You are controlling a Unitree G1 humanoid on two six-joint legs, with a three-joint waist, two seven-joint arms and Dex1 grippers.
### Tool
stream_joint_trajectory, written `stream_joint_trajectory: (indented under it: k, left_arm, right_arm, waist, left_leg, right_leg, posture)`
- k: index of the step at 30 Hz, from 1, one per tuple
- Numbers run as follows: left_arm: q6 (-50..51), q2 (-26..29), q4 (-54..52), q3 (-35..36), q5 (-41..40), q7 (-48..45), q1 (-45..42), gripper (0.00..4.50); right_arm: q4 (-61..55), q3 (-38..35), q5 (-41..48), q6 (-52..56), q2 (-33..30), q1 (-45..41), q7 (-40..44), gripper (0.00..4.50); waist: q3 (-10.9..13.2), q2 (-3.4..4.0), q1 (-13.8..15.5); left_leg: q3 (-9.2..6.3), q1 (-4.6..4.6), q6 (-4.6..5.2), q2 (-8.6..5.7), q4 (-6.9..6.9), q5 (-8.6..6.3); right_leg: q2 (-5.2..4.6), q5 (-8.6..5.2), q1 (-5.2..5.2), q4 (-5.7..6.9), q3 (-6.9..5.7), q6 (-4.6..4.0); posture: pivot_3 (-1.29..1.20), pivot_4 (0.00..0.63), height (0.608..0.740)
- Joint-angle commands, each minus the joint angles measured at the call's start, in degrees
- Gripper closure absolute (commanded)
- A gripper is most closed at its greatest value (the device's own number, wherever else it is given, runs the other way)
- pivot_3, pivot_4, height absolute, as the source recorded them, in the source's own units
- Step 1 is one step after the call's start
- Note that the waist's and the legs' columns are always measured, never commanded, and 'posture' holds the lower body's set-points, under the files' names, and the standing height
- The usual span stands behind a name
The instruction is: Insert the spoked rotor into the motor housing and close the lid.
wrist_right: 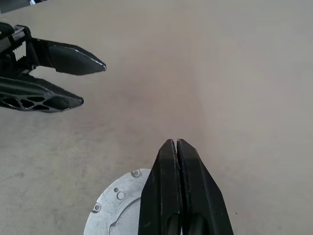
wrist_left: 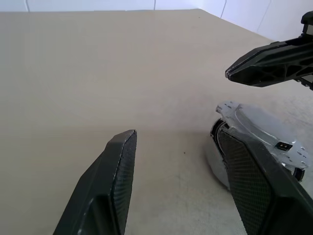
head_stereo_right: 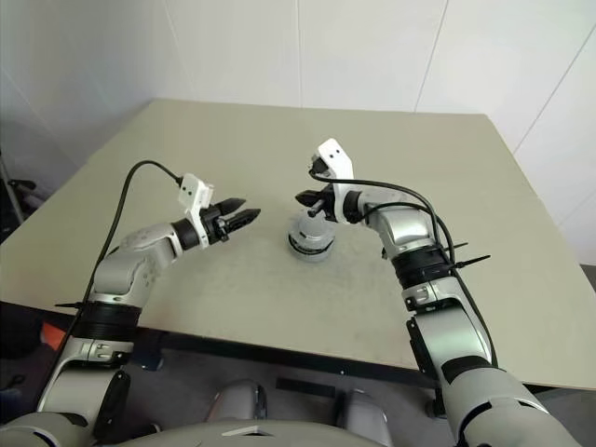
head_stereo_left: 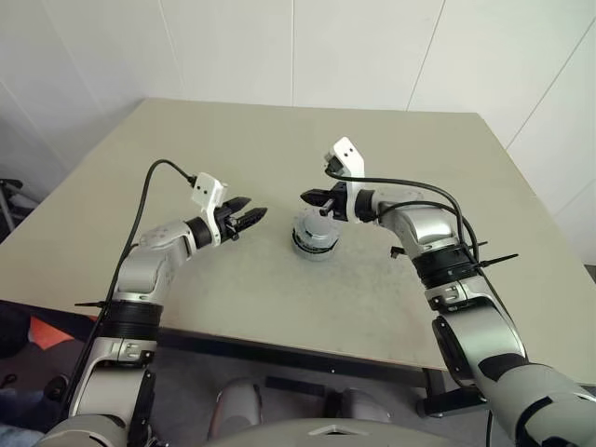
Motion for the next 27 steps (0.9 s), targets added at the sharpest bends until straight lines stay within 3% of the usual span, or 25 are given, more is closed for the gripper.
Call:
stream_joint_trajectory:
  k: [1, 11, 18, 22, 27]
  left_arm:
    - [-0.1, 0.5, -2.7, 1.3, -1.0, 0.2, -0.7, 1.68]
    - [-0.2, 0.5, -1.4, 0.6, -0.6, -0.5, -2.3, 1.68]
    - [-0.5, 0.5, -0.6, 0.6, -0.4, -0.8, -2.8, 1.68]
    - [-0.6, 0.2, -0.6, 0.3, -0.3, -0.8, -2.6, 1.68]
    - [-0.8, -0.2, -0.5, -0.2, -0.1, -0.9, -2.2, 1.68]
  right_arm:
    - [-2.5, 1.2, -0.5, 1.0, 0.7, 2.3, 0.3, 4.49]
    - [1.7, 0.6, -1.9, 1.3, 1.4, 6.0, -1.8, 4.49]
    - [1.5, 1.5, -3.2, -0.9, 1.6, 8.7, -2.1, 4.49]
    - [-5.6, -5.6, 4.3, -7.1, 3.9, 9.9, 1.3, 4.49]
    - [-8.2, -6.4, 4.8, -9.2, 3.2, 10.3, 2.5, 4.49]
  waist:
    - [0.0, 0.00, 0.0]
    - [0.0, -0.01, -0.1]
    - [0.0, -0.02, -0.1]
    - [0.0, -0.05, 0.0]
    - [0.0, -0.03, -0.1]
  left_leg:
    - [0.01, 0.04, 0.00, 0.00, 0.01, 0.00]
    - [0.01, 0.38, -0.07, 0.03, 0.02, 0.04]
    - [0.03, 1.19, -0.01, 0.02, -0.05, -0.01]
    - [0.02, 1.24, 0.16, 0.02, -0.05, -0.11]
    - [0.02, 0.84, 0.16, 0.03, -0.05, -0.10]
  right_leg:
    - [0.00, 0.00, 0.03, 0.00, 0.00, 0.00]
    - [0.00, -0.19, 0.33, 0.03, 0.00, 0.34]
    - [0.00, -0.25, 1.08, -0.09, 0.01, 0.43]
    - [0.00, -0.25, 1.14, -0.09, 0.01, 0.43]
    - [0.01, -0.23, 0.77, -0.05, 0.02, 0.41]
  posture:
    - [0.00, 0.000, 0.740]
    - [0.00, 0.000, 0.740]
    - [0.00, 0.000, 0.740]
    - [0.00, 0.000, 0.740]
    - [0.00, 0.000, 0.740]
